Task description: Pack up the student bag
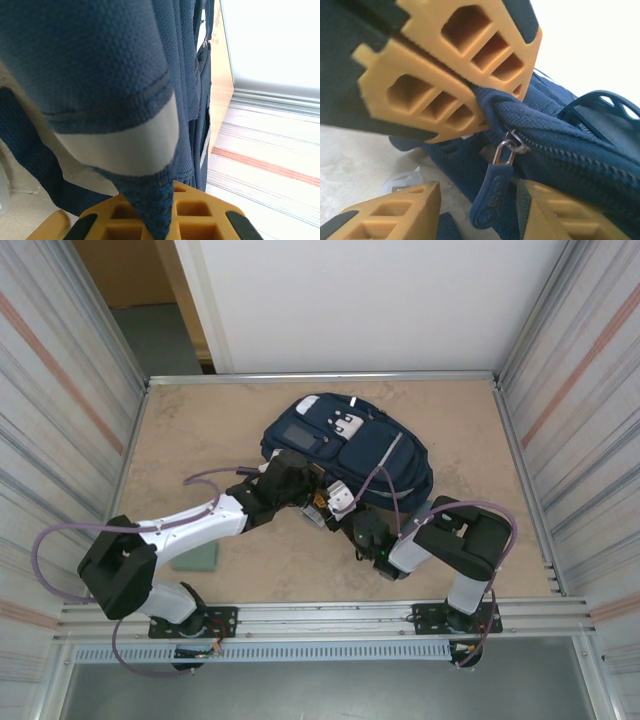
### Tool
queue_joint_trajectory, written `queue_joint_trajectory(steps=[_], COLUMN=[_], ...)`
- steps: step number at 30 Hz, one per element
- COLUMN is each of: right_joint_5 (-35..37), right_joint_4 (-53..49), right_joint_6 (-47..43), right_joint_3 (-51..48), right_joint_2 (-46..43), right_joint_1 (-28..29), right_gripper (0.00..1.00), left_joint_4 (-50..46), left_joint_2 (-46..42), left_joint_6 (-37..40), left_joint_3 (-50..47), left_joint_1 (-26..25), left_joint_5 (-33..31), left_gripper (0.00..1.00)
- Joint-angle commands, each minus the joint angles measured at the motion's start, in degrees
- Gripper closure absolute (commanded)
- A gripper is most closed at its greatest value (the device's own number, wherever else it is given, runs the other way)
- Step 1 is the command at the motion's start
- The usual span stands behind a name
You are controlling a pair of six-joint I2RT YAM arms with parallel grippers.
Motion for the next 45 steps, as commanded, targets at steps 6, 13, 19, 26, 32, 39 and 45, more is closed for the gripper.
queue_joint_trajectory(steps=[6, 13, 19, 26, 32, 39, 45], right_joint_5=[9.86, 11.86, 12.66, 12.03, 11.60, 12.38, 13.61], right_joint_4=[2.56, 2.62, 2.56, 2.56, 2.56, -0.55, -4.91], right_joint_6=[2.53, 2.95, 3.34, 3.65, 3.02, 8.71, 15.53], right_joint_3=[4.02, 4.33, 5.47, 6.32, 5.78, 3.63, 2.23], right_joint_2=[1.24, 0.57, 1.45, 2.03, 1.57, -0.70, -0.86], right_joint_1=[0.42, 0.94, 1.39, 1.65, 2.57, 2.80, 2.46], right_gripper=[0.71, 0.76, 0.85, 0.95, 1.00, 1.00, 1.00], left_joint_4=[5.05, 5.30, 5.44, 4.97, 4.84, 4.27, 7.78], left_joint_2=[-1.69, -1.47, -1.89, -2.17, -2.18, -1.35, 1.96], left_joint_6=[-2.83, -3.94, -3.04, -2.93, -2.47, 5.14, 6.07], left_joint_3=[-1.54, -2.46, -2.61, -2.85, -3.24, -3.39, -4.88], left_joint_1=[-1.66, -1.78, -1.78, -1.78, -1.69, 1.09, 5.87], left_joint_5=[-3.04, -3.21, -3.48, -4.06, -5.46, -10.96, -9.30], left_gripper=[1.00, 1.00, 1.00, 1.00, 1.00, 1.00, 1.00])
